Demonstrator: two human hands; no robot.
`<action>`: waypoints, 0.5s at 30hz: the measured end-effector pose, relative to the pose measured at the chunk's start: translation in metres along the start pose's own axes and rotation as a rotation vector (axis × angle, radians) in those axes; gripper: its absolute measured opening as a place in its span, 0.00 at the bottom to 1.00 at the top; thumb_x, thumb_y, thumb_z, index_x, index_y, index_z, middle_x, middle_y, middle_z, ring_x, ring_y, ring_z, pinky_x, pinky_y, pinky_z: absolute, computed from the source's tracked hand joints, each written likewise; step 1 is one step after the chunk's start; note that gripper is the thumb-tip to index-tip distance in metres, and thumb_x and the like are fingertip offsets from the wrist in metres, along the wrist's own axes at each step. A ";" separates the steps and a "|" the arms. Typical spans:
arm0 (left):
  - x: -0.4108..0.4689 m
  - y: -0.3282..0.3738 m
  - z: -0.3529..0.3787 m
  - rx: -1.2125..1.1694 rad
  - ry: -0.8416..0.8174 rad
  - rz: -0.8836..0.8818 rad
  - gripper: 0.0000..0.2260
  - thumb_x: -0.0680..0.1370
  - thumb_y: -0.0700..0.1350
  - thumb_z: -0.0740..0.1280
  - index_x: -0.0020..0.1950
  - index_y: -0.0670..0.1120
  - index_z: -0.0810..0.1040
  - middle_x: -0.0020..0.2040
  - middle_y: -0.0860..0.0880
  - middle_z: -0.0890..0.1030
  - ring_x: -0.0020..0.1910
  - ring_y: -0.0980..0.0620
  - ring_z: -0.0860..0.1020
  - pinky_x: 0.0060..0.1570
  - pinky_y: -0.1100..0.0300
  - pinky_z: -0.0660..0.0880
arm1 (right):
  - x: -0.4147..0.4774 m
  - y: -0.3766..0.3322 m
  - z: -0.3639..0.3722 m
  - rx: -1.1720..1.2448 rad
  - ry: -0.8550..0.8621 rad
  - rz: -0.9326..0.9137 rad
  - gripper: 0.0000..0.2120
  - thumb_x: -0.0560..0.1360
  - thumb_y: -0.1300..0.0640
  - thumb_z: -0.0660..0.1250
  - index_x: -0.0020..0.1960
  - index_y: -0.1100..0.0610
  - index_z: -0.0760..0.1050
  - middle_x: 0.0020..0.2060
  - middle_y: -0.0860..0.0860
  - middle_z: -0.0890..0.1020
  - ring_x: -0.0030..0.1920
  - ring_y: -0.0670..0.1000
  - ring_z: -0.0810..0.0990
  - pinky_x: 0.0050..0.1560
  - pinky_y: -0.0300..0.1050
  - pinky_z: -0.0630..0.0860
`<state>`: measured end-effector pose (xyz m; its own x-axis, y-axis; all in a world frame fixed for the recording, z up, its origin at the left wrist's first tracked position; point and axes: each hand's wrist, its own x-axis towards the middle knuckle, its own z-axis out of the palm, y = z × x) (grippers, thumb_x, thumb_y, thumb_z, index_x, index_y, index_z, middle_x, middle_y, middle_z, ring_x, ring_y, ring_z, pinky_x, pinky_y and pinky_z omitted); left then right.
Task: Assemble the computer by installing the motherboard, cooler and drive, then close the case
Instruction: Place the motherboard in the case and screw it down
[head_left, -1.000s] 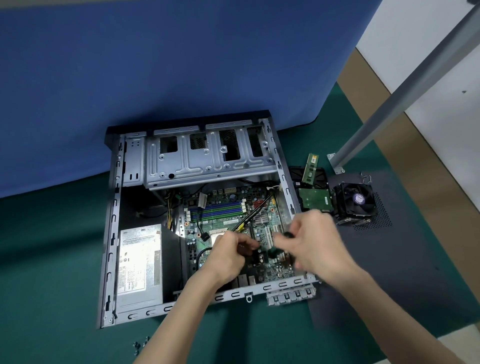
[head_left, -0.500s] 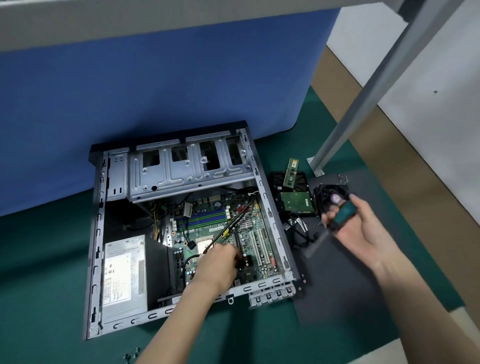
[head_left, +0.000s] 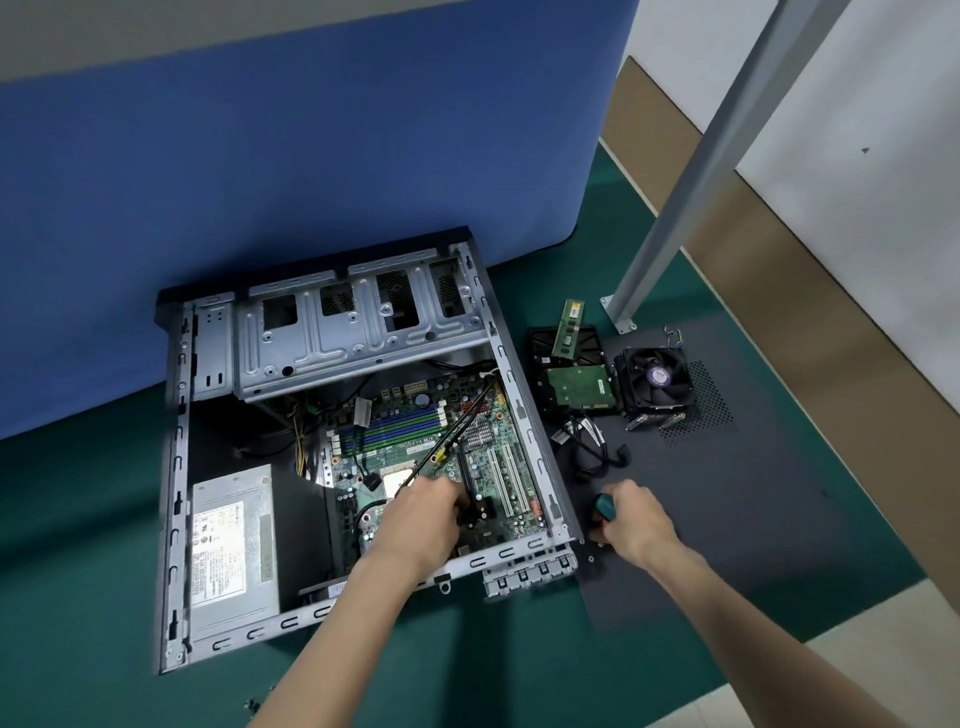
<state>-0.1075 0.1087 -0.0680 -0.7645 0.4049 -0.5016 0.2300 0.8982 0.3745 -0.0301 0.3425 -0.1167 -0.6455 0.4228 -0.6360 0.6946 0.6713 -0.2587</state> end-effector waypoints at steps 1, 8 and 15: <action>0.000 0.000 0.000 0.000 -0.001 0.002 0.15 0.78 0.35 0.59 0.60 0.47 0.79 0.55 0.43 0.79 0.53 0.43 0.77 0.53 0.50 0.75 | 0.000 0.000 0.002 -0.051 0.014 -0.015 0.14 0.73 0.64 0.69 0.58 0.58 0.76 0.51 0.56 0.80 0.52 0.58 0.80 0.49 0.48 0.76; 0.001 -0.001 -0.001 -0.031 -0.004 0.017 0.16 0.78 0.36 0.59 0.59 0.49 0.80 0.55 0.44 0.80 0.51 0.44 0.79 0.52 0.51 0.76 | 0.006 0.008 -0.004 -0.066 0.055 -0.021 0.13 0.76 0.56 0.69 0.57 0.59 0.74 0.53 0.56 0.79 0.54 0.58 0.78 0.52 0.49 0.76; 0.001 -0.002 0.000 -0.068 0.004 0.030 0.15 0.78 0.35 0.59 0.59 0.48 0.80 0.53 0.45 0.81 0.49 0.46 0.80 0.50 0.52 0.78 | 0.002 0.010 -0.003 -0.052 0.014 -0.058 0.11 0.71 0.56 0.74 0.49 0.55 0.75 0.46 0.52 0.80 0.47 0.55 0.79 0.48 0.47 0.76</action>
<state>-0.1090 0.1074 -0.0697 -0.7602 0.4306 -0.4864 0.2113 0.8720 0.4416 -0.0249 0.3519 -0.1183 -0.6890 0.3906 -0.6105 0.6387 0.7253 -0.2567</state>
